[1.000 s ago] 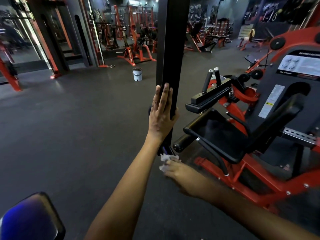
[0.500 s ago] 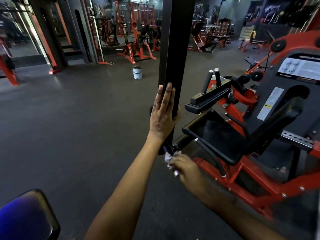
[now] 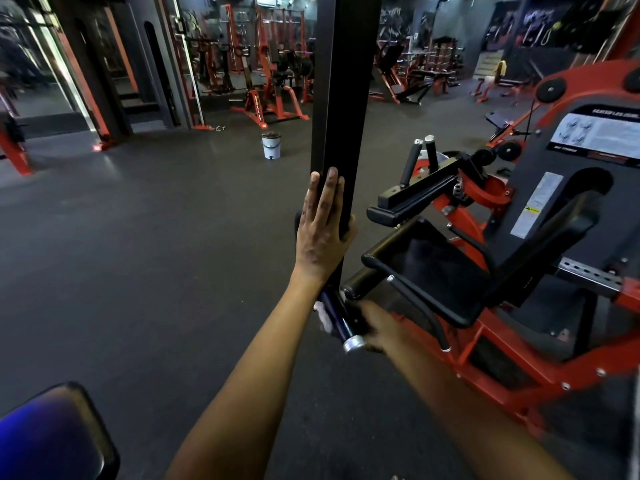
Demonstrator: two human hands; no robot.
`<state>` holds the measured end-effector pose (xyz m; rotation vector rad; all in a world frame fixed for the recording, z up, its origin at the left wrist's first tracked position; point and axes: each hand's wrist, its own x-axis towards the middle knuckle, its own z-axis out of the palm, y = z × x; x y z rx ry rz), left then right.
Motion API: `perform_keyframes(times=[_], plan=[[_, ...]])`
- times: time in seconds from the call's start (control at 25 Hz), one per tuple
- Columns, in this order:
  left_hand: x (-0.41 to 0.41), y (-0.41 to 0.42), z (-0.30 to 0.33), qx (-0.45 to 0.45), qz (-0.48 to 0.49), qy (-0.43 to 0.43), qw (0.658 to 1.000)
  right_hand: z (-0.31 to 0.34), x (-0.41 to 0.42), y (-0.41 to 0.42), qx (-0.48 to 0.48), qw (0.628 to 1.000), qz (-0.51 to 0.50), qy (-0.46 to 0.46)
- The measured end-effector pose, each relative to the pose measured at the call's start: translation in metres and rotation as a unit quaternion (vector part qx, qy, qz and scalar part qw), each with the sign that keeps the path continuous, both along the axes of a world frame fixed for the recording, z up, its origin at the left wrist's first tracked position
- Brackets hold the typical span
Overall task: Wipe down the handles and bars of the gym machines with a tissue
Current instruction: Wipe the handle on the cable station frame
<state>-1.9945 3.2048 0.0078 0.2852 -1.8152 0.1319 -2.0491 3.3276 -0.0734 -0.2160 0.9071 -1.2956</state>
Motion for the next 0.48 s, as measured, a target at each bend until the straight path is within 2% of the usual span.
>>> perform_keyframes(times=[0.12, 0.2, 0.28, 0.32, 0.4, 0.48], plan=[[0.001, 0.002, -0.001, 0.012, -0.003, -0.004, 1.000, -0.001, 0.005, -0.007, 0.001, 0.998, -0.049, -0.037], [0.002, 0.003, 0.000, 0.016, 0.002, -0.005, 1.000, -0.003, 0.003, 0.010, 0.000, 1.000, -0.024, -0.010], [0.002, 0.004, 0.002, 0.016, 0.020, -0.016, 1.000, 0.001, -0.009, 0.029, 0.016, 0.988, -0.008, 0.156], [0.001, 0.006, 0.002, 0.022, 0.043, -0.017, 0.999, 0.002, -0.019, 0.037, 0.019, 0.974, -0.030, 0.223], [-0.004, 0.020, 0.002, 0.066, 0.089, -0.001, 0.994, 0.012, -0.043, 0.045, -0.004, 0.952, -0.074, 0.297], [-0.015, 0.043, 0.001, 0.113, 0.105, 0.015, 0.988, 0.025, -0.066, 0.042, 0.023, 0.893, -0.113, 0.436]])
